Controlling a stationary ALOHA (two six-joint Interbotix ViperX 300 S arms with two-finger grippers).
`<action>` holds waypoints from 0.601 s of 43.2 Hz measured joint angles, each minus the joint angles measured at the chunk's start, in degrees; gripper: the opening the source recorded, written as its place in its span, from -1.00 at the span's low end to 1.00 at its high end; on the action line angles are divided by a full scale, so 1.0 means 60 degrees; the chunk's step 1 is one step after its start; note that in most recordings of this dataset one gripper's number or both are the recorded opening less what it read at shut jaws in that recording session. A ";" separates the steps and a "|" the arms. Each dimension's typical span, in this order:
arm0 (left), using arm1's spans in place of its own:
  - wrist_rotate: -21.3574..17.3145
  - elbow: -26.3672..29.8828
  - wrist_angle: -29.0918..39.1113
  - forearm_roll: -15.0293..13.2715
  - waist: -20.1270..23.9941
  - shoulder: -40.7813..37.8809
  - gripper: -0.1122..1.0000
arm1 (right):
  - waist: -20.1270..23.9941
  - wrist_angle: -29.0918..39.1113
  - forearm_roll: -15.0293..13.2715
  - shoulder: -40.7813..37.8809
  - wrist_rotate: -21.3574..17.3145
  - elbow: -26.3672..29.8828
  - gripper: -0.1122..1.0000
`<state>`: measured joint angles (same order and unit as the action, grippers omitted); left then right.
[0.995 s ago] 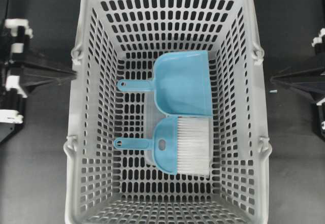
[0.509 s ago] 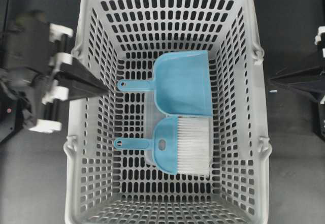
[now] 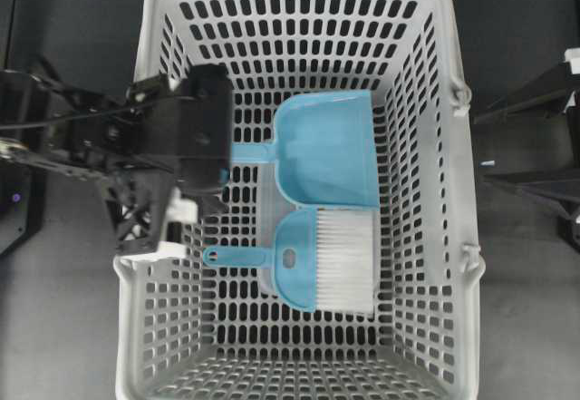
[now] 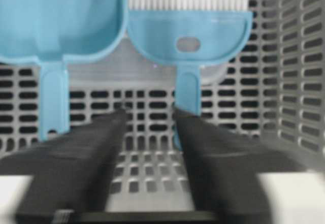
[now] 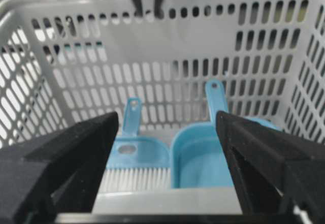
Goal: Pick up the hand brush from the shopping basket with the left arm.
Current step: 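Lower the open left gripper around the blue hand brush handle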
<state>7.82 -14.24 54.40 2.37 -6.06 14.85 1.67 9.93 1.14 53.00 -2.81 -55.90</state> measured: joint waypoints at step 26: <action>0.0088 0.0410 0.0498 0.0000 -0.0806 -0.2578 0.82 | 0.0000 -0.0103 0.0000 -0.0059 -0.0029 0.0000 0.53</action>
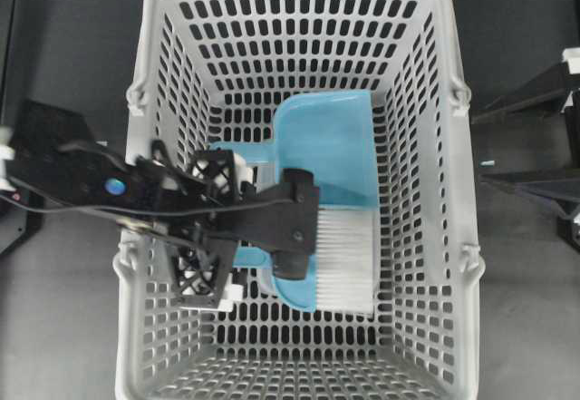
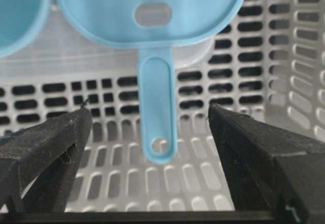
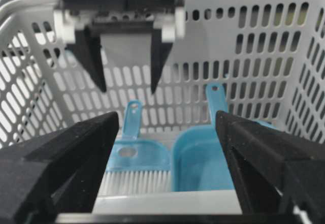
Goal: Pick up the hand brush from the shopping basket with the left arm.
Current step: 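Lower the open left gripper around the blue hand brush handle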
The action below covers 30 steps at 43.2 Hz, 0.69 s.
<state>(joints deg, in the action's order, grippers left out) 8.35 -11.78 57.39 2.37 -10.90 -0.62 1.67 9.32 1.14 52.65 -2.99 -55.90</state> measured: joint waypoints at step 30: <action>0.0776 -0.0308 -0.0718 0.0000 -0.0337 -0.1304 0.82 | 0.0000 -0.0117 -0.0015 0.0000 -0.0029 -0.0015 0.52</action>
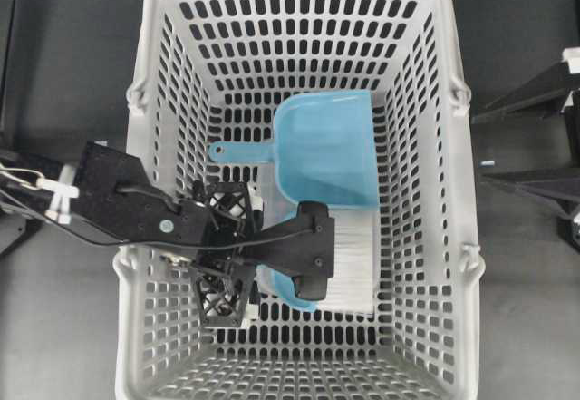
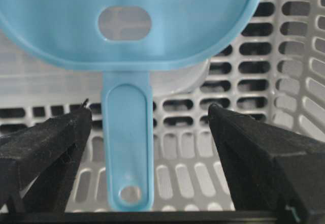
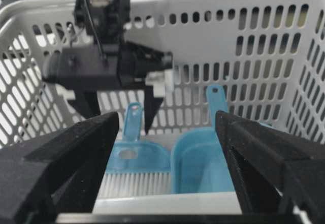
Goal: Pick up the hand brush from the shopping basket with the left arm.
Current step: 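Lower the open left gripper around the blue hand brush handle, then close the left gripper on the brush handle and lift it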
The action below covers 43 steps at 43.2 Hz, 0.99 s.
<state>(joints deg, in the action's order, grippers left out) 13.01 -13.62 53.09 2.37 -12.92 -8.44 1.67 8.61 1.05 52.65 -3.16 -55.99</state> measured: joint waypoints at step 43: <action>0.0059 -0.0762 -0.1157 0.0000 -0.0059 -0.0146 -0.26 | 0.0015 -0.0293 0.0015 0.0000 0.0000 -0.0190 0.52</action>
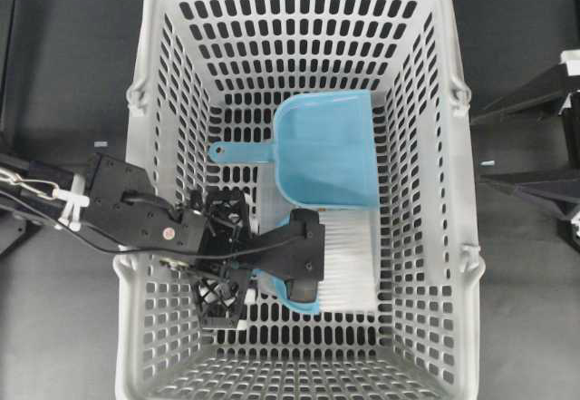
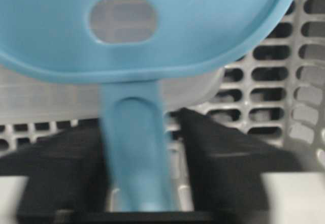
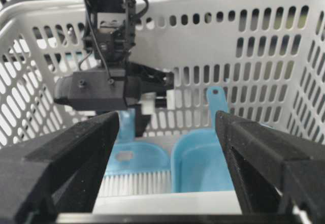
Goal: Pick up the hand brush from the shopping basket with the left arm.
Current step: 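Close the left gripper on the brush handle and lift it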
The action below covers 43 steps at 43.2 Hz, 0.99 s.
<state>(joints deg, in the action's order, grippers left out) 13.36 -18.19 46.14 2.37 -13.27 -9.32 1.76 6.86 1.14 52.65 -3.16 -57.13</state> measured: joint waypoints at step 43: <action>-0.0088 0.1465 0.2095 -0.0015 -0.0015 0.2256 -0.34 | -0.0015 -0.0249 0.0015 0.0029 0.0000 -0.0220 0.52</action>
<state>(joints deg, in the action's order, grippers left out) 12.83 -9.40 58.71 2.29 -13.36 4.22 1.67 5.36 1.23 52.82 -3.16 -58.45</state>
